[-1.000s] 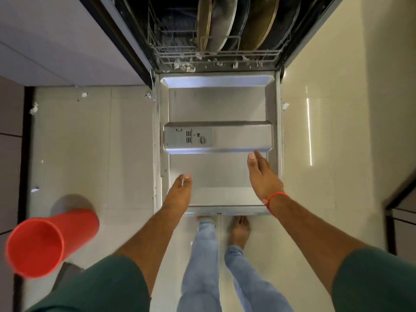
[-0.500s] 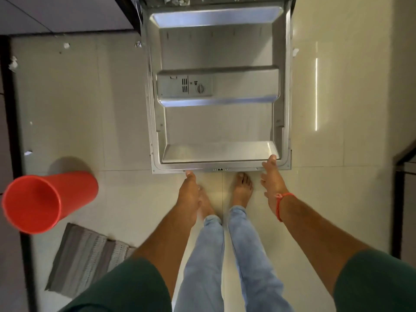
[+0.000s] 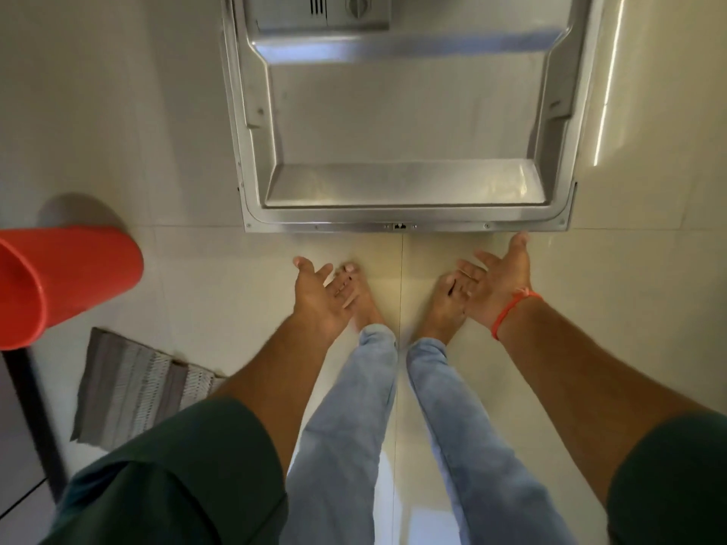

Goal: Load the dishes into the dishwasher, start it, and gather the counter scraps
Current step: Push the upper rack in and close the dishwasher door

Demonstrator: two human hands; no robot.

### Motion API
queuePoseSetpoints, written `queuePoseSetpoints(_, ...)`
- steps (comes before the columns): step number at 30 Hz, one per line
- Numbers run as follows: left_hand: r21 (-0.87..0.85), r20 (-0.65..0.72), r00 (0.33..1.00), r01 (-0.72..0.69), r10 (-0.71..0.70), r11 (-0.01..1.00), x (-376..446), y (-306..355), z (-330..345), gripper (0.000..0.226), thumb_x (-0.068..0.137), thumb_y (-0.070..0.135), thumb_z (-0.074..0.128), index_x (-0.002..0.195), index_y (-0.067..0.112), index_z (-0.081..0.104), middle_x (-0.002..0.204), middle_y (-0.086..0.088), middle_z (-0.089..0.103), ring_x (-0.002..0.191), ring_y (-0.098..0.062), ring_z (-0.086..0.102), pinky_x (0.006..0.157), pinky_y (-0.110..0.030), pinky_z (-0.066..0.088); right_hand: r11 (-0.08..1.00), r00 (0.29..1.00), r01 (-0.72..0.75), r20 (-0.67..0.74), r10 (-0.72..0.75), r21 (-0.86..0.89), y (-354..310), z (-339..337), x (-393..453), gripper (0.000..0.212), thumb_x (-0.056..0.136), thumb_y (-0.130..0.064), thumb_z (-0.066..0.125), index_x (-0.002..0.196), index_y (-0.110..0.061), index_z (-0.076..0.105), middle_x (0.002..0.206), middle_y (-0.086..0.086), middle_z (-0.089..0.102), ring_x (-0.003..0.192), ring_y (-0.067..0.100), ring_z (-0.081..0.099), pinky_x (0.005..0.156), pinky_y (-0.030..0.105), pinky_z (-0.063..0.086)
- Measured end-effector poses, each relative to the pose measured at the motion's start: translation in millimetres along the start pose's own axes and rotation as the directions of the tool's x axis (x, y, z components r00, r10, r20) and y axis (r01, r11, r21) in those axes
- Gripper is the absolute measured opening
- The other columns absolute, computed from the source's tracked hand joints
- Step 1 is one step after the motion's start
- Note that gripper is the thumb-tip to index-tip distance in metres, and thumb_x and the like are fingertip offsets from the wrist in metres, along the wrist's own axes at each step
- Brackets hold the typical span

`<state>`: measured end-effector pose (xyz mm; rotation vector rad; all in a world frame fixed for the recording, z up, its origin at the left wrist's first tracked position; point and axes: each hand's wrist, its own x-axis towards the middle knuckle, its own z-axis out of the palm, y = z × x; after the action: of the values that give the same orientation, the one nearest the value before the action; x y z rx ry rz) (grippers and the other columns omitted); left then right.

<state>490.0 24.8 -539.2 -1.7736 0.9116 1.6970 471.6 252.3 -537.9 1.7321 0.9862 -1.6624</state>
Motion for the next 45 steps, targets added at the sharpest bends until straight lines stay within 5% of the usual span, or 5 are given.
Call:
queuePoseSetpoints(3,-0.111,0.005,1.000,0.028,-0.027,0.993,26.6,-10.7,5.3,0.073,0.097,0.074,0.024,0.118,0.013,0.059,0.134,-0.009,0.061,0.123,-0.027,0.058,0.116,-0.046,0.035,0.999,1.000,0.005,-0.005,-0.004,0.053,-1.5,-4.0,23.2,0.088,0.092,-0.079,0.023,0.149,-0.014,0.042,0.145,0.014,0.051,0.139,0.028,0.044,0.119,0.045,0.028)
queuePoseSetpoints(9,-0.243,0.087,0.996,0.038,-0.017,0.969,71.3,-14.1,27.7,0.088,0.096,0.076,0.021,0.155,0.011,0.033,0.152,-0.017,0.045,0.137,-0.035,0.046,0.115,-0.051,0.033,0.994,1.000,-0.009,-0.011,0.010,0.105,-2.3,6.7,72.3,0.098,0.088,-0.083,0.028,0.153,-0.010,0.035,0.148,0.020,0.047,0.140,0.033,0.042,0.120,0.051,0.024)
queuePoseSetpoints(18,-0.449,0.193,0.978,0.019,0.076,0.894,123.8,1.1,54.0,0.097,0.090,0.082,0.025,0.155,0.010,0.032,0.153,-0.020,0.041,0.137,-0.040,0.043,0.115,-0.058,0.032,0.914,0.989,0.048,0.106,-0.099,0.402,-7.4,17.9,116.9,0.120,0.070,-0.091,0.050,0.161,-0.021,0.013,0.161,0.017,0.028,0.144,0.035,0.036,0.120,0.053,0.022)
queuePoseSetpoints(24,-0.474,0.170,0.980,-0.009,0.102,0.880,128.2,-3.2,55.2,0.098,0.085,0.087,0.029,0.142,0.010,0.048,0.138,-0.020,0.055,0.121,-0.038,0.055,0.108,-0.057,0.042,0.860,0.983,0.068,0.114,-0.145,0.505,-7.3,20.6,117.2,0.108,0.072,-0.087,0.054,0.157,-0.026,0.027,0.157,0.013,0.035,0.141,0.037,0.039,0.115,0.059,0.031)
queuePoseSetpoints(45,-0.476,0.149,0.989,0.056,0.018,0.878,-84.7,28.6,51.5,0.099,0.088,0.084,0.022,0.144,0.005,0.044,0.143,-0.021,0.050,0.132,-0.036,0.048,0.103,-0.052,0.039,0.832,0.996,0.042,0.045,-0.080,0.553,-31.4,20.1,-73.9,0.111,0.065,-0.091,0.051,0.154,-0.029,0.029,0.154,0.010,0.037,0.136,0.035,0.044,0.108,0.060,0.029)
